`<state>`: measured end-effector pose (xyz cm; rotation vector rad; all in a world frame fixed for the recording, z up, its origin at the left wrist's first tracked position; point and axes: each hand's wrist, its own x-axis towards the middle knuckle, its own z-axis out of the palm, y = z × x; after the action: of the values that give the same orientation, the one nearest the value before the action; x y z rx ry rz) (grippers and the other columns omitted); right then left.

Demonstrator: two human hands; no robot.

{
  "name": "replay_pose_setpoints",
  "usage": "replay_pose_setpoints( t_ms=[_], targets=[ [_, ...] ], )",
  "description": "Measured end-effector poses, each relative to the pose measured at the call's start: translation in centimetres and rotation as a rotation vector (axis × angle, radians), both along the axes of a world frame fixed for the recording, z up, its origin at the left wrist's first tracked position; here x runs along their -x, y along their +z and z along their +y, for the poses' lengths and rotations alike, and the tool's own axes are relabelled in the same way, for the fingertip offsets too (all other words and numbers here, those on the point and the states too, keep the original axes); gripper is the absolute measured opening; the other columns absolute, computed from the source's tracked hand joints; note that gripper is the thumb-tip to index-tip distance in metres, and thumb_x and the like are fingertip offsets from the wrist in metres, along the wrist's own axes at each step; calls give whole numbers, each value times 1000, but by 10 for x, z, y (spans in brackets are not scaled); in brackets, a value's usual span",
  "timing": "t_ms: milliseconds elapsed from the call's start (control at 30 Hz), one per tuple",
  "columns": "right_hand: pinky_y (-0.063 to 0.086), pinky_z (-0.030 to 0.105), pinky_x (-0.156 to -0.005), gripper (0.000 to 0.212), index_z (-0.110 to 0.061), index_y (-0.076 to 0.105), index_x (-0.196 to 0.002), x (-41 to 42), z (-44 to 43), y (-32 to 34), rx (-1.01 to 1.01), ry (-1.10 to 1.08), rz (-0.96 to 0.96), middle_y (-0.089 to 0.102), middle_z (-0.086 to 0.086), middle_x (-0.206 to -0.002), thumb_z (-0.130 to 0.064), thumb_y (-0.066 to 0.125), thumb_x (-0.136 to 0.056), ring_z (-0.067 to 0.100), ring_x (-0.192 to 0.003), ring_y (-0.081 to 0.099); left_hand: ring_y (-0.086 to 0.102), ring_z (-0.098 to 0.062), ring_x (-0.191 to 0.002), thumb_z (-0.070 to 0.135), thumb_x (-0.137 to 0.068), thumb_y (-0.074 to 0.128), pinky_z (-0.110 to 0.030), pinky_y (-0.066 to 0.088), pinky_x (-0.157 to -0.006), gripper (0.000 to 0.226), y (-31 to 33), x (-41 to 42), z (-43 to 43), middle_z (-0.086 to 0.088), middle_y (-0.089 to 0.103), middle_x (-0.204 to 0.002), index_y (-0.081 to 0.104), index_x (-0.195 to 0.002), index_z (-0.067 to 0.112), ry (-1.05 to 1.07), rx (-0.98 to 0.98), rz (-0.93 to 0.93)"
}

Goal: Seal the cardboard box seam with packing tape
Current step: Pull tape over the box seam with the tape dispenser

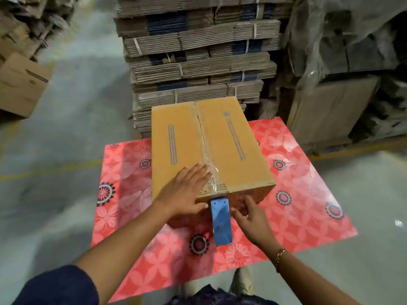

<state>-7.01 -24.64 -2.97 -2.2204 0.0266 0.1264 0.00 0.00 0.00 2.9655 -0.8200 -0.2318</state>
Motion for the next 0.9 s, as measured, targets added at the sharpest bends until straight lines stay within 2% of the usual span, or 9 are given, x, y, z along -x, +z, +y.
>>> replay_pose_setpoints(
  t_ms=[100, 167, 267, 367, 467, 567, 667, 800, 900],
  targets=[
    [52, 44, -91, 70, -22, 49, -134, 24, 15, -23, 22, -12, 120, 59, -3, -121, -63, 62, -79, 13, -106, 58, -12, -16, -154, 63, -81, 57, -43, -8, -121, 105, -12, -6, -6, 1, -12, -167, 0, -160, 24, -103, -79, -67],
    [43, 44, -108, 98, -14, 31, -153, 33, 28, -33, 64, -7, 201, 45, 4, -148, -67, 64, -79, 21, -132, 46, -9, -18, -155, 61, -81, 57, -47, -3, -123, 106, -20, -9, -12, 0, -10, -169, -2, -160, 24, -138, -104, -59],
    [29, 43, -120, 109, -12, 15, -160, 30, 41, -42, 72, -19, 263, 25, 6, -164, -64, 70, -81, 27, -149, 28, -6, -18, -156, 56, -82, 55, -50, 7, -125, 102, -29, -10, -14, 0, -8, -170, -1, -160, 24, -132, -111, -44],
    [28, 39, -118, 108, -9, 13, -160, 25, 49, -50, 75, -34, 294, 22, 10, -165, -59, 71, -84, 28, -149, 26, -4, -18, -156, 49, -83, 52, -50, 9, -124, 96, -34, -7, -14, 0, -5, -170, 1, -160, 24, -106, -96, -66],
    [38, 39, -107, 100, -11, 17, -159, 23, 48, -45, 86, -41, 311, 31, 13, -156, -51, 72, -85, 32, -140, 39, -1, -18, -156, 45, -82, 51, -49, 9, -125, 94, -34, -7, -15, -1, -1, -170, 4, -160, 23, -112, -88, -86],
    [43, 39, -95, 94, -14, 26, -155, 34, 41, -32, 108, -36, 304, 41, 11, -148, -56, 61, -79, 32, -130, 48, 1, -18, -156, 48, -83, 49, -49, 10, -125, 92, -35, -8, -15, -1, 1, -170, 6, -160, 23, -102, -79, -87],
    [43, 37, -85, 84, -16, 29, -153, 51, 34, -20, 138, -36, 267, 46, 10, -143, -52, 65, -86, 30, -120, 53, 8, -19, -156, 56, -88, 44, -49, 15, -123, 85, -36, -10, -17, 0, 8, -170, 14, -160, 24, -86, -59, -93],
    [49, 43, -93, 84, -18, 25, -155, 64, 29, -10, 206, -29, 268, 49, 9, -147, -54, 61, -89, 31, -124, 55, 20, -21, -153, 53, -84, 46, -49, 24, -116, 81, -28, -16, -24, -1, 19, -168, 22, -157, 24, -81, -110, -102],
    [53, 39, -79, 91, -28, 14, -158, 76, 34, -2, 221, -47, 238, 55, 3, -143, -62, 52, -83, 29, -108, 64, 24, -21, -151, 54, -85, 44, -49, 28, -111, 77, -27, -17, -26, -1, 24, -166, 26, -155, 25, -67, -126, -108]
  ],
)
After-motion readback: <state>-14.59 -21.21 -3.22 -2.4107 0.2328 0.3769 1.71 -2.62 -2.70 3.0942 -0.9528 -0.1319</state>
